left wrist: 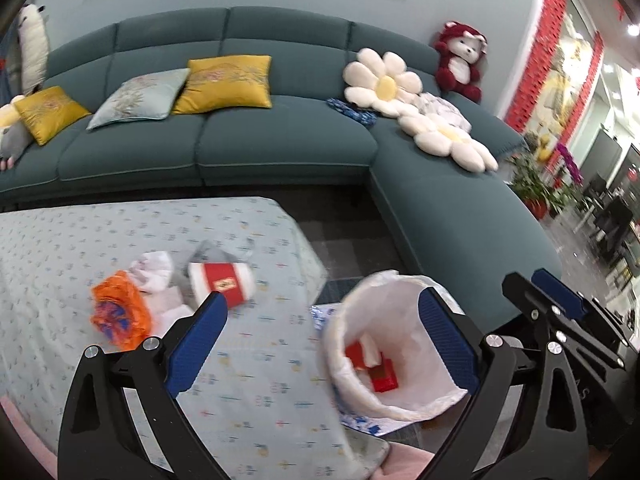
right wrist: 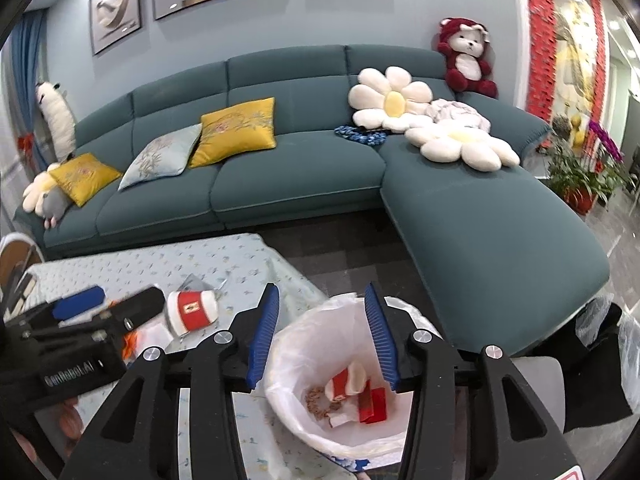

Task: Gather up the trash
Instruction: 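Carry cup and box over the wastebasket and open both tools to drop them, then move both tools back to the table and grasp the blue strap with the right tool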

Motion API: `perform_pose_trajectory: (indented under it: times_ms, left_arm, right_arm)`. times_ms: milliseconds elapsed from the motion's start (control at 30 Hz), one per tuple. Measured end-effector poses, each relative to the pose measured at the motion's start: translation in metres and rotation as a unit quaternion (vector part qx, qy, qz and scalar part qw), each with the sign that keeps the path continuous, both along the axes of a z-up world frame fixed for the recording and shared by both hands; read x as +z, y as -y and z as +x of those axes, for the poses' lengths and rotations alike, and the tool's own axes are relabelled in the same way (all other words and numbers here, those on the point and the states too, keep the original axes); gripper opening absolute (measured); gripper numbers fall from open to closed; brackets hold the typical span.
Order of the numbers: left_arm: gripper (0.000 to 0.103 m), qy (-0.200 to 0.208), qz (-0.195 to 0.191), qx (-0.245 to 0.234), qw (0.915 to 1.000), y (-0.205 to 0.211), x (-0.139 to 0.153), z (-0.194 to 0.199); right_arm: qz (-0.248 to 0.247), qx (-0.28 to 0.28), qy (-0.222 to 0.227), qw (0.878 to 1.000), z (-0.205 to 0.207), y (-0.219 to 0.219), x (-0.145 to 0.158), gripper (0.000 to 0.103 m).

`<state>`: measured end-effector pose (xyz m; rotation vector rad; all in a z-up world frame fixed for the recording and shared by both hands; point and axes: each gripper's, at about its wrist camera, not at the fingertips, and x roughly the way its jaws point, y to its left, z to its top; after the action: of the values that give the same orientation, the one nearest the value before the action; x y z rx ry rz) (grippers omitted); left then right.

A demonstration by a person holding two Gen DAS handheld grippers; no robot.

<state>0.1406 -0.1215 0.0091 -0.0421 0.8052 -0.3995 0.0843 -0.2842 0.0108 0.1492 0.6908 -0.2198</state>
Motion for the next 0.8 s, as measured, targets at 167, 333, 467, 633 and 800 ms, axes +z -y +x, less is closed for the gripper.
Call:
perform_pose_trajectory:
  times_ms: [167,333,467,633,800]
  left_arm:
    - [0.092,0.008,0.003,0.031,0.9995,-0.040,0.002,0.005]
    - [0.092,0.011,0.005,0.062,0.9980,-0.081,-0.002,0.009]
    - [0.092,0.010,0.010,0.085,0.9963,-0.116,-0.008,0.013]
    - [0.092,0.004,0.028,0.117,0.9927,-0.162,-0.024,0.017]
    - [0.092,-0.013,0.031,0.147,0.9886,-0.202,-0.042,0.022]
  right_arm:
    - [-0.003,0.031,-0.006,1.000,0.008,-0.039,-0.001,0.044]
    - [-0.006,0.060,-0.014,0.998,0.016,-0.078,-0.001,0.044]
    - [-0.005,0.083,-0.023,0.996,0.022,-0.112,-0.007,0.047]
    - [-0.005,0.108,-0.041,0.993,0.027,-0.149,-0.023,0.047]
    - [0.001,0.127,-0.063,0.990,0.034,-0.183,-0.042,0.047]
